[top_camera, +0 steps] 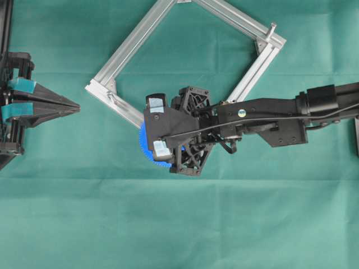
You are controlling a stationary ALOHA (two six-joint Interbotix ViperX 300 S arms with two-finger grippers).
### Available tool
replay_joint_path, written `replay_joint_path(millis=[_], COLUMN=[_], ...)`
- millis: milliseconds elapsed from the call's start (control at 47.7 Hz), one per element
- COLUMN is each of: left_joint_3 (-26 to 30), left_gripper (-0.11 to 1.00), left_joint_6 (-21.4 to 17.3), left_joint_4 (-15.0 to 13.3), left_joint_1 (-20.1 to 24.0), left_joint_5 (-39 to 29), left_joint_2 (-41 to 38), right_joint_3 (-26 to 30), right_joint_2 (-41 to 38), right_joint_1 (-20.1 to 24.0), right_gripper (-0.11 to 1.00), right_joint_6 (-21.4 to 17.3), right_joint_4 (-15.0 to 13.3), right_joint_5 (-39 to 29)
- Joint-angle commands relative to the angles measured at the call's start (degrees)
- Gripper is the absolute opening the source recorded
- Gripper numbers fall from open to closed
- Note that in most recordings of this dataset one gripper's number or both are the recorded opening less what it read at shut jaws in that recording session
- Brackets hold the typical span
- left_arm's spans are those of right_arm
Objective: Find the location of the shaft and insert the gear.
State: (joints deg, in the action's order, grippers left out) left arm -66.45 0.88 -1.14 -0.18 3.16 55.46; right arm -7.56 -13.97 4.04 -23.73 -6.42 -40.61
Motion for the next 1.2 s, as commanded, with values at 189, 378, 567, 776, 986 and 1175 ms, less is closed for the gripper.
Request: replay_joint_path(millis=[189,378,567,776,986,1175], left_joint_3=[1.49,1.49,1.49,1.58,1.67,1.76], left_gripper=[0.02,0.02,0.02,0.02,0.02,0.02], left_joint_6=[0.09,0.09,0.09,0.09,0.09,0.09], left_joint_4=[-0.09,-0.09,-0.09,-0.09,-0.09,-0.09], left_joint_1=[0.09,0.09,0.18,0.09,0.18,0.09], left_joint_5=[0.26,0.26,0.26,0.26,0.35,0.35], left_joint_2=[-0.26,-0.26,-0.18,-0.26,-0.26,-0.26], right_joint_3=[0.26,0.53,0.88,1.05,1.58,2.81], right_joint_2=[1.93,1.93,1.76,1.76,1.49,0.79], right_joint_1=[1.58,1.49,1.58,1.49,1.49,1.58], right_gripper=[0.69,0.69,0.69,0.69,0.69,0.69], right_joint_6=[0.09,0.0,0.0,0.0,0.35,0.79], right_joint_4=[0.26,0.53,0.62,0.62,0.62,0.7], right_joint_5=[0.44,0.53,0.53,0.44,0.53,0.35])
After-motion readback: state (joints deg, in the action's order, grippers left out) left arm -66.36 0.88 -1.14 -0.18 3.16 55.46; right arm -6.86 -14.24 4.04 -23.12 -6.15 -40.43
